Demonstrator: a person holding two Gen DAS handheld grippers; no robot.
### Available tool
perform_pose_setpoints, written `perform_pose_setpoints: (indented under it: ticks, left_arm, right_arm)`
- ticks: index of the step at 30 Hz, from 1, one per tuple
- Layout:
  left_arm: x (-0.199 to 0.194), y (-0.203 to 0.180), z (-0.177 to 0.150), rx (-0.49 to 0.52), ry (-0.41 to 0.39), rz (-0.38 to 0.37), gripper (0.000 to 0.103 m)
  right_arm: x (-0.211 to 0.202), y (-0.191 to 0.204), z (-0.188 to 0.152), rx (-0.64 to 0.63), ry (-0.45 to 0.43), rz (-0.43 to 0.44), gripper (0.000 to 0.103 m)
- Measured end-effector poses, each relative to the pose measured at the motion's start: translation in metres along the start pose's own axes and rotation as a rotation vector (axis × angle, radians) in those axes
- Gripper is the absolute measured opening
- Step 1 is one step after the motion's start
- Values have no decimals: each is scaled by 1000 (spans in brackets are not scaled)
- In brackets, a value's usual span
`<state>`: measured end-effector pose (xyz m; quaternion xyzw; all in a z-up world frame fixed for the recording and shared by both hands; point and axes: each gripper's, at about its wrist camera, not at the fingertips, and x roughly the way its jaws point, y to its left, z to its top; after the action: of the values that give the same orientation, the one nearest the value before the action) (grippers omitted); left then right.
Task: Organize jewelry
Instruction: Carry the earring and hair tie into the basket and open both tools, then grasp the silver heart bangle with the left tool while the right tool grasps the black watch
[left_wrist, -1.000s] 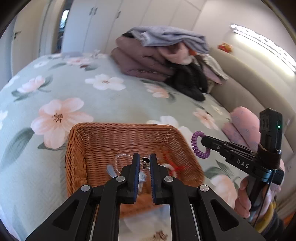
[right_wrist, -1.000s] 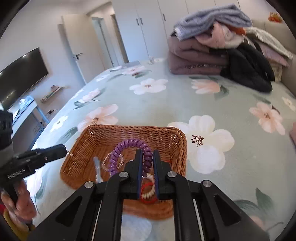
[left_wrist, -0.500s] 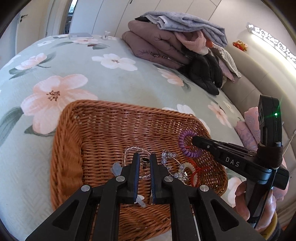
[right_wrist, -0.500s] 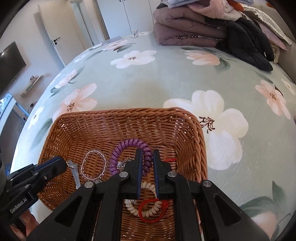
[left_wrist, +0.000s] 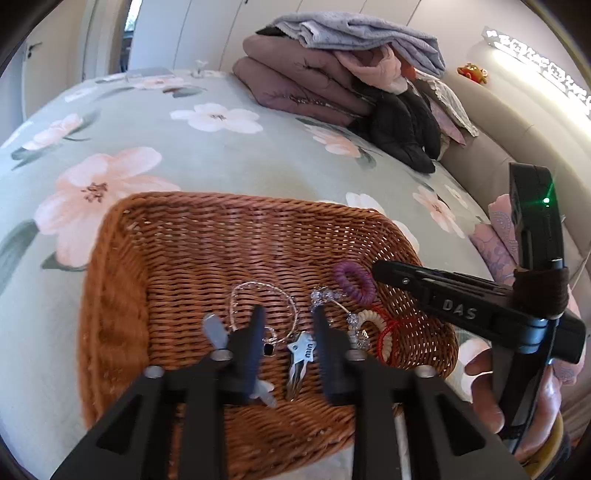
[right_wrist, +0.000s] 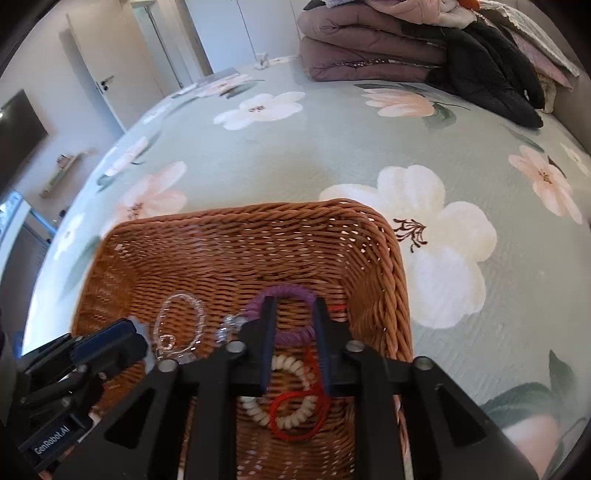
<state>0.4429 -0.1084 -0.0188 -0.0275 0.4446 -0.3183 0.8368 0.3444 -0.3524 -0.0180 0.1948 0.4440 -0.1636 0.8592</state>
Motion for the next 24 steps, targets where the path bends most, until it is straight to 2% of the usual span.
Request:
perform_pose_setpoints:
  ticks: [3,6,15,18,20,22,24]
  left_arm:
    - [-17,-2,-5,2,-12,-30,42]
    - [-43,-10,-15,26,-33,-37,45]
    - [-138,-27,-69,64,-103,-36,48]
    - [-160,-29,-93,54,-103,-57,48]
    - [-168,-31,-110,38,-92,-45,48]
    - [-170,-33,-128,12,-76,-30,48]
    - [-167,-35,-151,-20,-47,-55,48]
  right_arm:
    - [-16,3,-3,-11,-30,7,26]
    - [-40,7,-10,-31,-66,35,36]
    - [-135,-4,-53,-107,-198,103,37]
    - [-162,-15,-69,-119,-230,110,37]
    - [-174,-24,-80,-120,-242,99,37]
    - [-184,-34,-92,-111,-245,107,37]
    - [-188,-41,-105,-109,-238,112,37]
